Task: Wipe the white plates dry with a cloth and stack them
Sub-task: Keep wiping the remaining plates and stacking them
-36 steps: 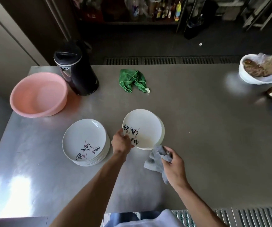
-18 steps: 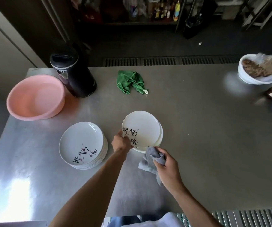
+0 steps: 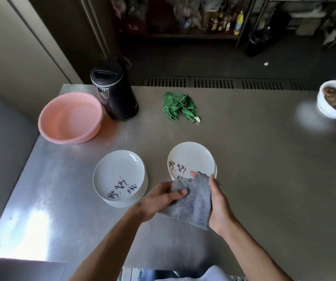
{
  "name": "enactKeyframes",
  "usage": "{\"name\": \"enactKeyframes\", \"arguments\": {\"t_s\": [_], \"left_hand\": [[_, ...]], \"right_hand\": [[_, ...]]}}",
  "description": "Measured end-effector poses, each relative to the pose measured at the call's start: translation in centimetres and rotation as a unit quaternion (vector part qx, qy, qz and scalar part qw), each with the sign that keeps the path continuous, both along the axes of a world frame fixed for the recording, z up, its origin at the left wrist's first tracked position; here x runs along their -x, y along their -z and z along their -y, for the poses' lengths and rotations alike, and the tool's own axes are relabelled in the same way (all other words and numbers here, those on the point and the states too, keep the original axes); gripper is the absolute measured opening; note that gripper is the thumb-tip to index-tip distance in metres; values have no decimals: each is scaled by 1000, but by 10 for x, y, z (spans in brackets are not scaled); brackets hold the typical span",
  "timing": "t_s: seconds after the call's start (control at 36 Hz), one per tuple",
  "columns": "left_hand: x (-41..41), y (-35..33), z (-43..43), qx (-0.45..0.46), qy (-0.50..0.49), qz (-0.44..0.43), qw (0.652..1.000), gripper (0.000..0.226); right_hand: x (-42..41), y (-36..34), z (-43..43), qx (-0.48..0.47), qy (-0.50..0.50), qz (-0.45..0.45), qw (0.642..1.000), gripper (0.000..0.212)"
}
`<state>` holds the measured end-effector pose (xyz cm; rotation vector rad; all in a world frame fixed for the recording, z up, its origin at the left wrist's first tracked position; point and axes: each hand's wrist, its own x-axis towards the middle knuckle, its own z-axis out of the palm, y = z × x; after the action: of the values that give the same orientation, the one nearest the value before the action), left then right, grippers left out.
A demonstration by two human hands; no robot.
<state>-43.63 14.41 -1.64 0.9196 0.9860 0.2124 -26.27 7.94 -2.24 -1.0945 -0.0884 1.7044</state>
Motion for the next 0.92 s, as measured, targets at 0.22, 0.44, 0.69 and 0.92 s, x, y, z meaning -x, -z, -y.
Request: {"name": "enactKeyframes", "arguments": {"t_s": [0.22,0.44,0.69,0.92], "left_hand": [[45,-14,1,32,-80,94,992,24],[57,-41,5,3,-92,109,990,19],[90,-83,-18,-2,33,96,995,22],[96,-64,-36,136,-155,108,973,50]], "right_hand": [[16,7,-16,37,-5,203,978,53],[49,14,-5,33,-196,92,976,69],[52,2,-8,-166,-223,193,941,93],[57,-26,-24,-168,-281,154,932,44]]}}
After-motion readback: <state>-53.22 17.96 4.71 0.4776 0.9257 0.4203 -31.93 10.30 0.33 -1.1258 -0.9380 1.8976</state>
